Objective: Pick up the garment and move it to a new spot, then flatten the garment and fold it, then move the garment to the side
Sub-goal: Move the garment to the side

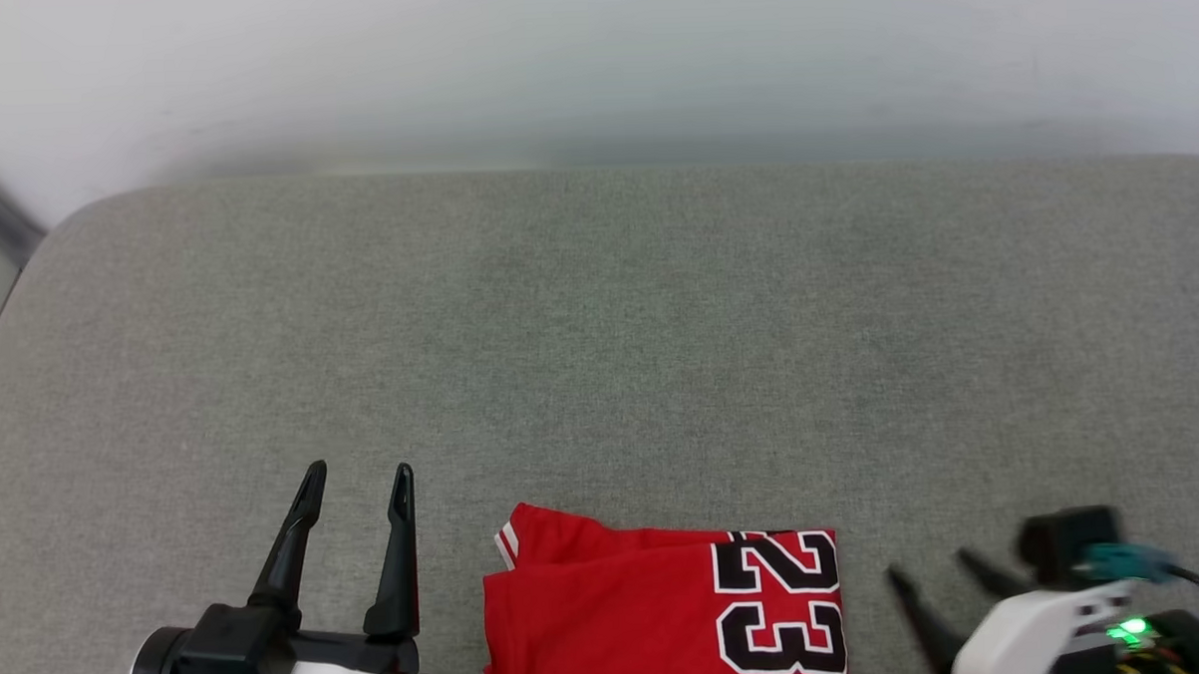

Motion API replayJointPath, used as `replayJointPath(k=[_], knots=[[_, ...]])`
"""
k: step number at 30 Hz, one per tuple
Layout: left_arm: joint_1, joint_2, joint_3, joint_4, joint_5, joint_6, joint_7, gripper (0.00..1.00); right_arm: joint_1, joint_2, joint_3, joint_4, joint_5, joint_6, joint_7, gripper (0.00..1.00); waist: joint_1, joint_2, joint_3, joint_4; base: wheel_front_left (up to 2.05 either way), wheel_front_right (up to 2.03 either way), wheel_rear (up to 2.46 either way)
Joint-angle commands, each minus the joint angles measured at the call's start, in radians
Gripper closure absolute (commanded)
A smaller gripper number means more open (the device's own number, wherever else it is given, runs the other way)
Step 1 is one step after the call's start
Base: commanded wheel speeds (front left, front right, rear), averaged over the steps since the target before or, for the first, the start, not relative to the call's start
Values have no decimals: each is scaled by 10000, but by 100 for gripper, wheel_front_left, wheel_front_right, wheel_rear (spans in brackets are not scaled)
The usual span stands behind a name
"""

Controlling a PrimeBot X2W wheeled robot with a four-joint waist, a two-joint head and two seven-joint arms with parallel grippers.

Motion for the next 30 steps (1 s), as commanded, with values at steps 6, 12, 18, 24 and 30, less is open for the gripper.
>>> replayJointPath(k=[6, 12, 18, 24, 30], knots=[[-403, -16, -175, 35, 147, -23, -21, 0, -268, -127, 766, -792, 893, -6, 4300, 0, 0, 0, 495, 217, 0, 0, 0], [-712, -23, -383, 133, 86, 47, -21, 0, -728, -39, 1021, -726, 963, -6, 5907, 0, 0, 0, 809, 653, 0, 0, 0], [-930, -30, -502, 216, 59, 121, -21, 0, -853, 126, 988, 312, 1161, -6, 6585, 0, 0, 0, 1034, 1124, 0, 0, 0], [-1013, -34, -481, 234, -36, 170, -21, 0, -1028, 300, 1375, 1243, 1122, -4, 6481, 0, 0, 0, 1101, 1441, 0, 0, 0], [-1071, -33, -459, 301, -10, 162, -21, 0, -1160, 392, 1816, 2160, 917, -2, 6238, 0, 0, 0, 1095, 1561, 0, 0, 0]])
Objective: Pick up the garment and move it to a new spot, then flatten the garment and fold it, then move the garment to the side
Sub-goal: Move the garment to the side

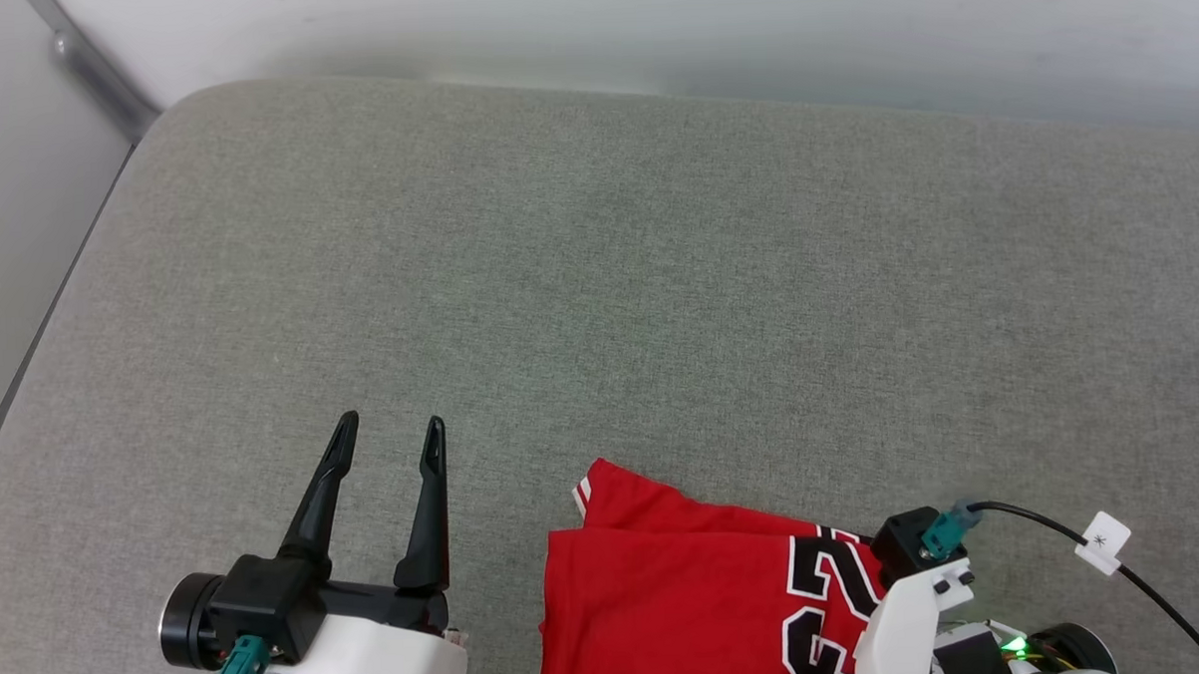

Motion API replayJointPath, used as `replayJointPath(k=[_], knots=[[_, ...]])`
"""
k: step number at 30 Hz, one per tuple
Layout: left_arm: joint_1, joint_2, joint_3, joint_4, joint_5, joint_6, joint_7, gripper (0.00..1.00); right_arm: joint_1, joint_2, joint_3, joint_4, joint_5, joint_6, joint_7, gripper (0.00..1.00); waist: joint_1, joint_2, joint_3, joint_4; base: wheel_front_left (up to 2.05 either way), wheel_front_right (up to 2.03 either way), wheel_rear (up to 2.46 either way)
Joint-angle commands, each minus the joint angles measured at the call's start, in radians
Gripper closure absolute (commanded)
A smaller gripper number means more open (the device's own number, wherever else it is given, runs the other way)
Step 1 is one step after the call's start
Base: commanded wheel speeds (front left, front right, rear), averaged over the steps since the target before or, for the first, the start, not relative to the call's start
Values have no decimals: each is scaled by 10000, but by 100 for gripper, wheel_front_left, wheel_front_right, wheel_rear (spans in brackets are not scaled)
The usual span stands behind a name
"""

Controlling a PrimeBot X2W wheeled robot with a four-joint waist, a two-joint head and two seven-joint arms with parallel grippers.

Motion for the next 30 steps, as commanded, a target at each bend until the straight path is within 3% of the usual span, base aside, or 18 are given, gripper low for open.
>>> replayJointPath(k=[1, 2, 6, 13, 20, 21, 24, 30], knots=[[-172, -16, 35, 20, 19, -12, -21, 0, -4, 218, 320, 600, -51, 3, -126, 51, 0, 0, -22, 19, 0, 0, 0], [-179, -16, 34, 26, 34, -16, -21, 0, -30, 226, 360, 708, -81, 3, -188, 100, 0, 0, -42, 19, 0, 0, 0], [-129, -16, -16, 19, 37, -23, -21, 0, -321, 51, 392, 867, -291, -1, -542, 100, 0, 0, -129, -104, 0, 0, 0], [-19, -17, -252, 36, 118, -67, -21, 0, -1204, -1120, 1078, 357, -665, -11, -1084, 100, 0, 0, -168, -964, 0, 0, 0], [-514, -11, -641, -86, -339, -137, -21, 0, -2762, -3598, 2344, -662, -1264, -1, -1523, 100, 0, 0, 440, -2571, 0, 0, 0], [-514, -11, -641, -86, -339, -137, -21, 0, -2762, -3598, 2344, -662, -1264, -1, -1523, 100, 0, 0, 440, -2571, 0, 0, 0], [-946, -13, -835, -122, -359, -148, -22, 0, -3434, -4714, 2573, -736, -1475, -4, -1822, 100, 0, 0, 869, -3164, 0, 0, 0], [-1818, 39, -1096, -420, -78, -202, -22, 0, -4452, -6318, 2210, -222, -1373, -1, -2534, 100, 0, 0, 1965, -4164, 0, 0, 0]])
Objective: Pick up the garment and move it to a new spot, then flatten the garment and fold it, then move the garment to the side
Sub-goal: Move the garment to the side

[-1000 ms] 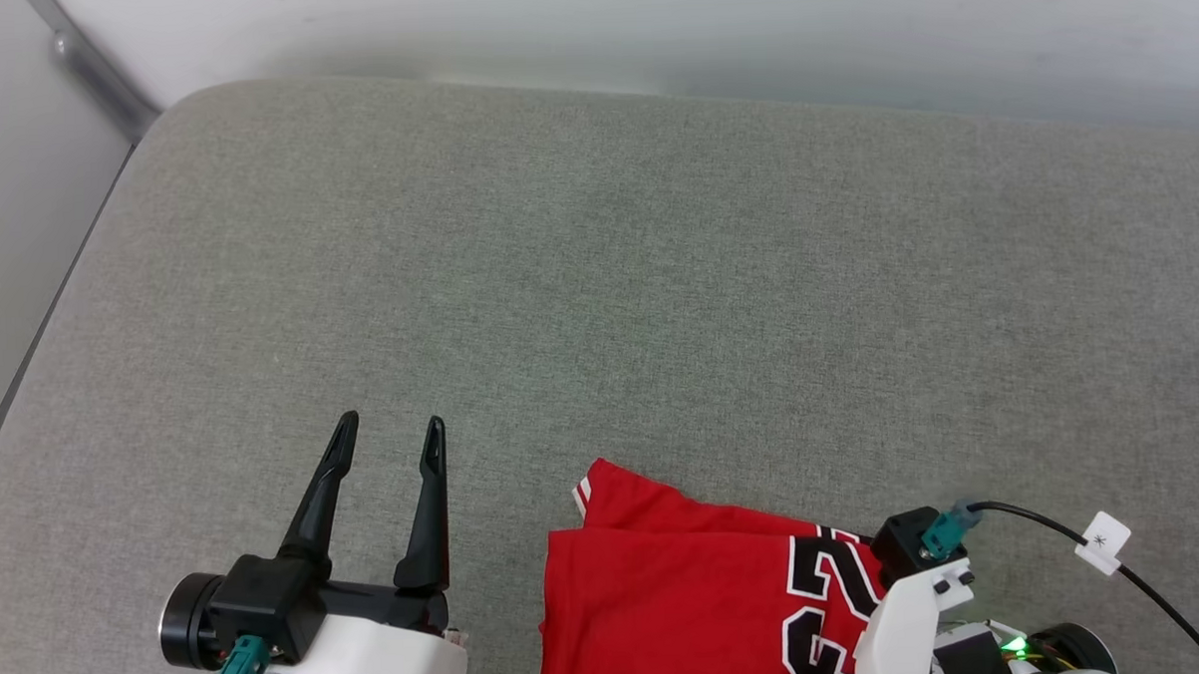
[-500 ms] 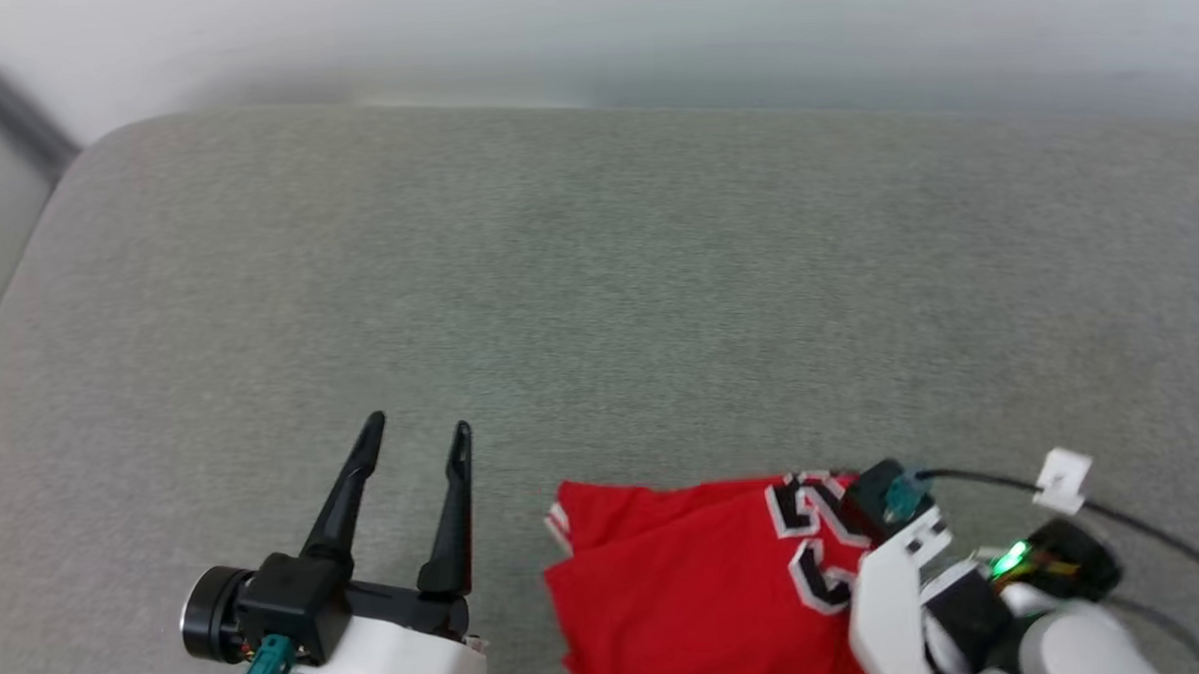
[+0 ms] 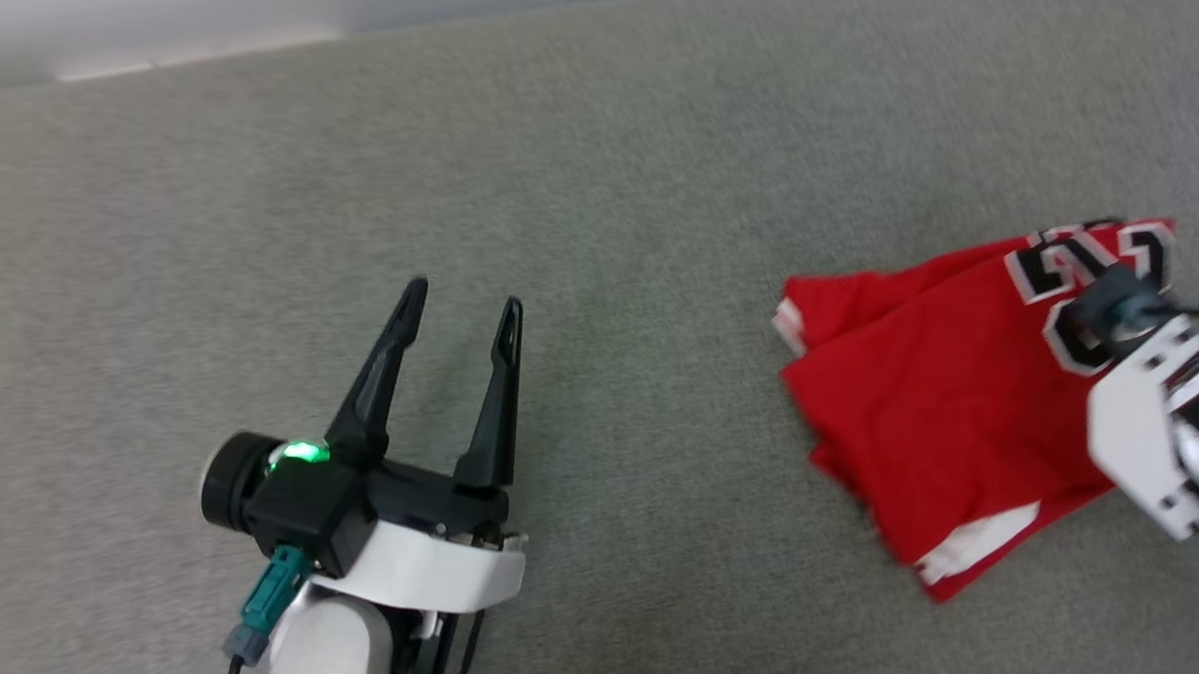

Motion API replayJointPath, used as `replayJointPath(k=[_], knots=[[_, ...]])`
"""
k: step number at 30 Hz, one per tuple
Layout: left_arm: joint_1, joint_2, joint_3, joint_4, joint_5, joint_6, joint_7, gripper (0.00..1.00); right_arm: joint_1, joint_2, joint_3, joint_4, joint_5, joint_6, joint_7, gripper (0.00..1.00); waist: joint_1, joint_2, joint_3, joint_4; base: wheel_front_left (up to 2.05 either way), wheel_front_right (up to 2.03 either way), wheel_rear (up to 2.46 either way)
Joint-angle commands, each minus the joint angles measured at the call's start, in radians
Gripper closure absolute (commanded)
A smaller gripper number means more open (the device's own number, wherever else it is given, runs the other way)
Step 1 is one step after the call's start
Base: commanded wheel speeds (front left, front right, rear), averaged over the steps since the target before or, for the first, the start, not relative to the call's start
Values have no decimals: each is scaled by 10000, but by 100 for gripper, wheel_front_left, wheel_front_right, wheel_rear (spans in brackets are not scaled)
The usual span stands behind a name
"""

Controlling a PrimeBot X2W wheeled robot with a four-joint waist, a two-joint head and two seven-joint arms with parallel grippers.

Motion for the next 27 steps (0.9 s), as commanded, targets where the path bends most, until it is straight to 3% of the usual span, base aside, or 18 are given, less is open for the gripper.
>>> replayJointPath(k=[1, 5, 11, 20, 27], knots=[[-301, 93, -27, -130, 108, -38, -21, 0, -305, -322, -147, 173, 76, -7, -234, 100, -1, 0, 983, -883, 0, 0, 0], [-891, 329, -196, -445, 320, -45, -21, 0, -699, -1123, -796, 990, -46, -9, -1068, 100, -1, 0, 1751, -1251, 0, 0, 0], [-1626, 641, -435, -857, 542, -62, -21, 0, -984, -1709, -1644, 2565, -287, -12, -2423, 100, -1, 0, 2635, -1468, 0, 0, 0], [-2230, 1060, -579, -1312, 678, -57, -21, 0, -1633, -1456, -2911, 4930, -1237, -12, -4475, 100, -1, 0, 3470, -1276, 0, 0, 0], [-2102, 1262, -415, -1431, 645, -7, -21, 0, -2140, -1050, -3626, 6093, -2009, -12, -5297, 100, -1, 0, 3650, -1173, 0, 0, 0]])
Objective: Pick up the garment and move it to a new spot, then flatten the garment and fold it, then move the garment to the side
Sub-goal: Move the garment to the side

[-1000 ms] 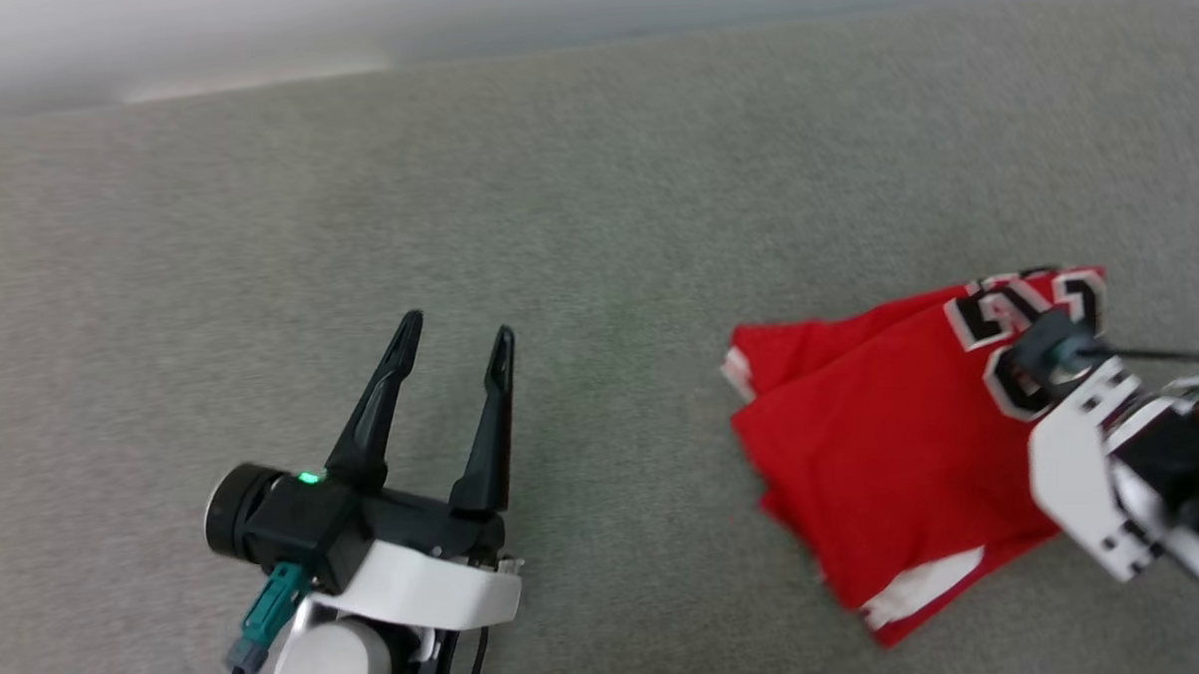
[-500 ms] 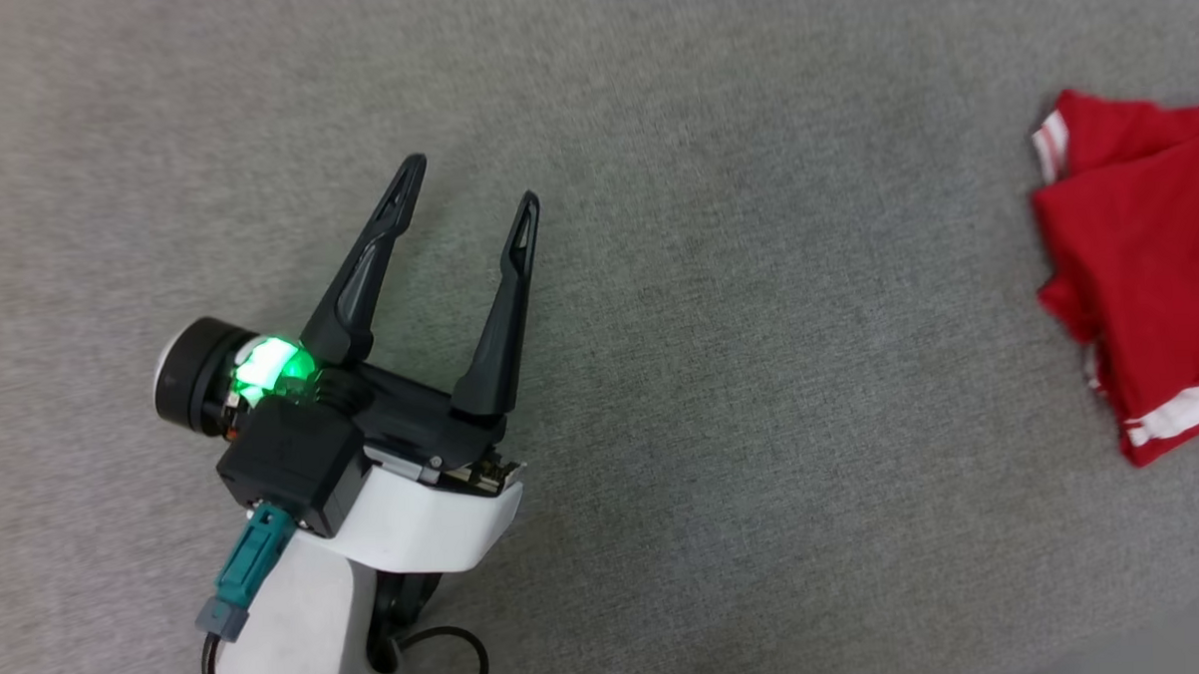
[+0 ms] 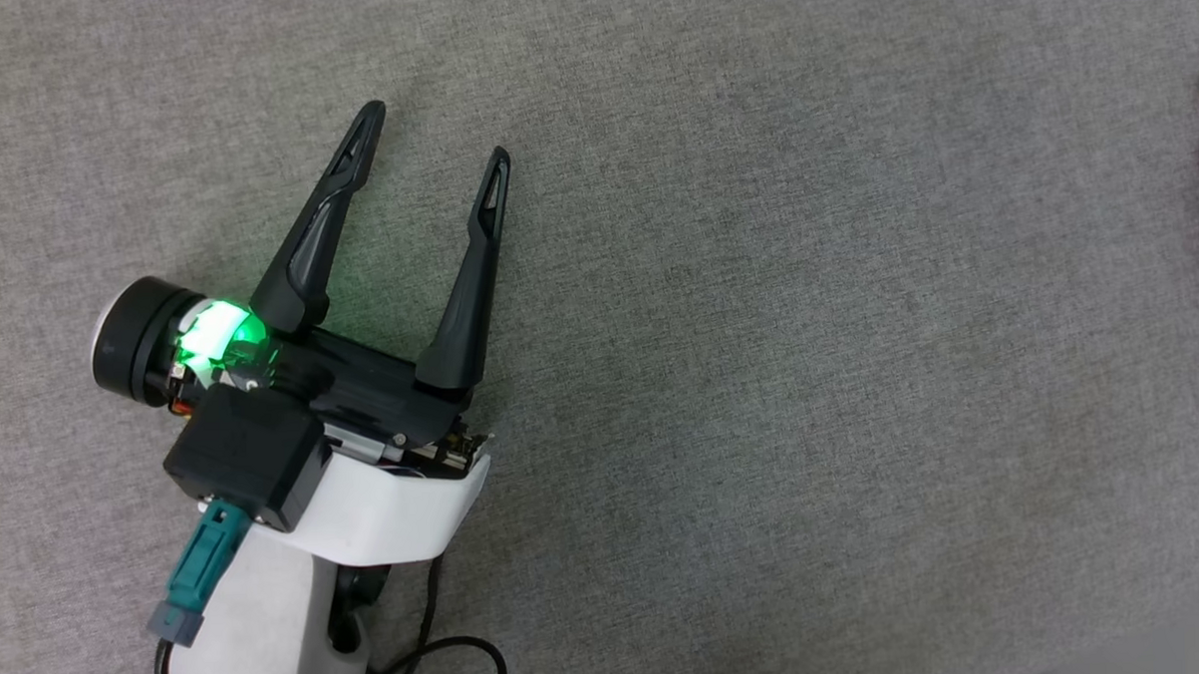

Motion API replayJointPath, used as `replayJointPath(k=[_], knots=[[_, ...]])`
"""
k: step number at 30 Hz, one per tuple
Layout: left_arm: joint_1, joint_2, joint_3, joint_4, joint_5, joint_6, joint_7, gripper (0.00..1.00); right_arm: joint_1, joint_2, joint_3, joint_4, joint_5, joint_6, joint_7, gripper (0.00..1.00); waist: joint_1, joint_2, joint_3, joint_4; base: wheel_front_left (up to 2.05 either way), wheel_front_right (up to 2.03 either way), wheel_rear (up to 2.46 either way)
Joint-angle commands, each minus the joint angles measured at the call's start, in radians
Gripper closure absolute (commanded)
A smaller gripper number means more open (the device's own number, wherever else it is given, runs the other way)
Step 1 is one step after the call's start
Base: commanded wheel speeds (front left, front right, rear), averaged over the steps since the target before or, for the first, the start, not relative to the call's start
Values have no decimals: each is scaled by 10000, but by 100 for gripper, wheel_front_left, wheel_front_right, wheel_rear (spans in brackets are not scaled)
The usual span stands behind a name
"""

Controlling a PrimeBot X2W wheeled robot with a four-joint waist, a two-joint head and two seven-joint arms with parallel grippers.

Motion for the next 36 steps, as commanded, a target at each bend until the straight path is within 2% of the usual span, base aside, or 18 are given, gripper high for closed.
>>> replayJointPath(k=[1, 3, 5, 11, 18, 22, 28, 32, 36], knots=[[43, 39, 4, -66, 17, -8, -21, 0, -204, 86, -21, 134, -214, -18, -105, 100, -2, 0, -2, 13, 0, 0, 0], [20, 31, -8, -43, -33, -10, -21, 0, -370, 215, -137, 233, -380, -18, -131, 100, -2, 0, -65, 42, 0, 0, 0], [19, -20, 5, 18, -93, 13, -21, 0, -435, 331, -242, 266, -518, -18, -17, 0, -2, 0, -225, 81, 0, 0, 0], [259, -280, 162, 237, -296, 123, -21, 0, -317, 415, -187, -498, -616, -18, 362, 0, -2, 0, -1170, 384, 0, 0, 0], [1217, -562, 927, 713, -852, 248, -21, 0, 359, 767, -178, -2565, -27, -18, 462, 0, -2, 0, -2808, 968, 0, 0, 0], [1880, -669, 1476, 955, -992, 310, -21, 0, 906, 1583, -635, -3929, 573, -16, 78, 0, -2, 0, -3657, 1331, 0, 0, 0], [2708, -818, 2034, 1347, -1108, 359, -21, 0, 2000, 3577, -1178, -5601, 1157, -15, -869, 0, -2, 0, -4769, 1854, 0, 0, 0], [3200, -923, 2174, 1770, -1144, 363, -21, 0, 2935, 4777, -1356, -6178, 1356, -13, -1631, 0, -2, 0, -5274, 2160, 0, 0, 0], [3487, -1004, 2246, 2118, -1100, 353, -21, 0, 3836, 5720, -1486, -6251, 1486, -13, -2515, 0, -2, 0, -5667, 2418, 0, 0, 0]])
